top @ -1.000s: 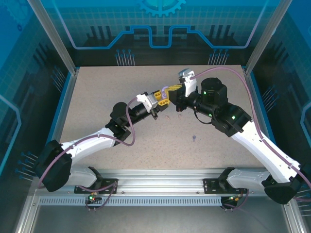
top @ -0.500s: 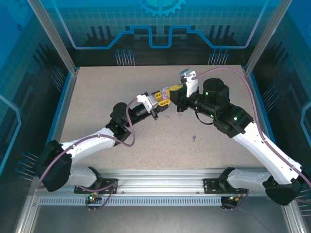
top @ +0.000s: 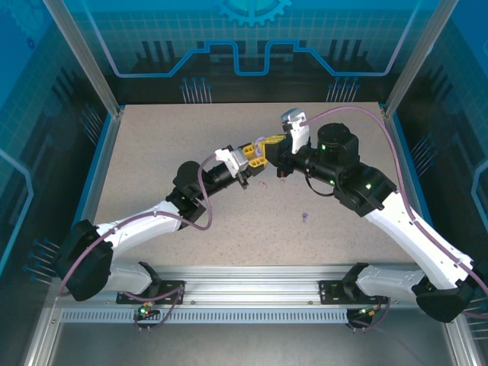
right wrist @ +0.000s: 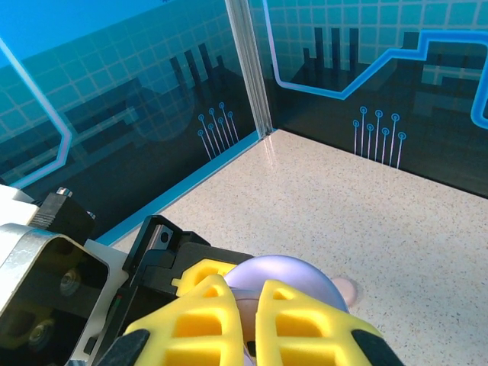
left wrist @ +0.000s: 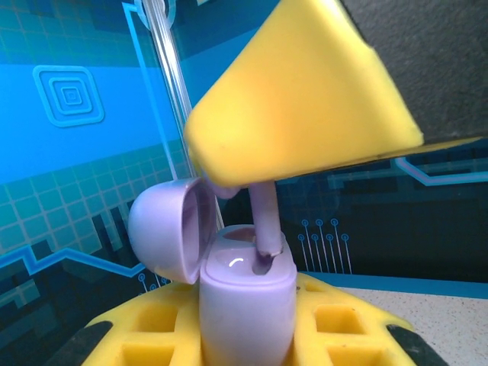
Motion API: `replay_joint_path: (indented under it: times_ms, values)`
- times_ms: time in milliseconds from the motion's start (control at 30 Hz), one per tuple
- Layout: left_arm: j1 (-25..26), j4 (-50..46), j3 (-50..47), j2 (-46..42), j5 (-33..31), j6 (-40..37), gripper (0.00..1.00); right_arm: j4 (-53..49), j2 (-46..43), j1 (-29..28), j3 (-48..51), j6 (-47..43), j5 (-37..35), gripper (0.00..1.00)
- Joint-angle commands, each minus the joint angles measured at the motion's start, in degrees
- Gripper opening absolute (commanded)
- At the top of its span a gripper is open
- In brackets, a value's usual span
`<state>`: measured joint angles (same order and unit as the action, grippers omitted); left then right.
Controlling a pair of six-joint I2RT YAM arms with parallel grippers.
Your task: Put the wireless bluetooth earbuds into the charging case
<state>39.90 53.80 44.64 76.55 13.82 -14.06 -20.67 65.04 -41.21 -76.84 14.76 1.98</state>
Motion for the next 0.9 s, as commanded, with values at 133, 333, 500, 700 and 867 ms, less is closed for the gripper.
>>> replay_joint_path:
  times_ms: [133, 333, 500, 700, 867]
  values:
    - [0.4, 2.3, 1.0, -1.2, 1.2, 0.1, 0.0, 0.9, -0.2, 0.0, 2.2, 0.1, -1.3, 0.08]
    - [0.4, 2.3, 1.2, -1.2, 1.1, 0.2, 0.0, 0.0, 0.2, -0.1, 1.8, -2.0, -0.2, 0.09]
    - [0.4, 1.9, 1.2, -0.9, 0.4, 0.7, 0.0, -0.4, 0.0, -0.2, 1.5, -1.9, -0.1, 0.21]
    - [0.4, 1.4, 1.0, 0.0, 0.2, 1.8, 0.0, -0.8, 0.2, -0.2, -0.8, -0.3, 0.1, 0.36]
    - [0.4, 2.5, 0.3, 0.7, -0.2, 3.1, 0.0, -1.8, 0.8, -0.2, -3.7, 0.9, 1.0, 0.49]
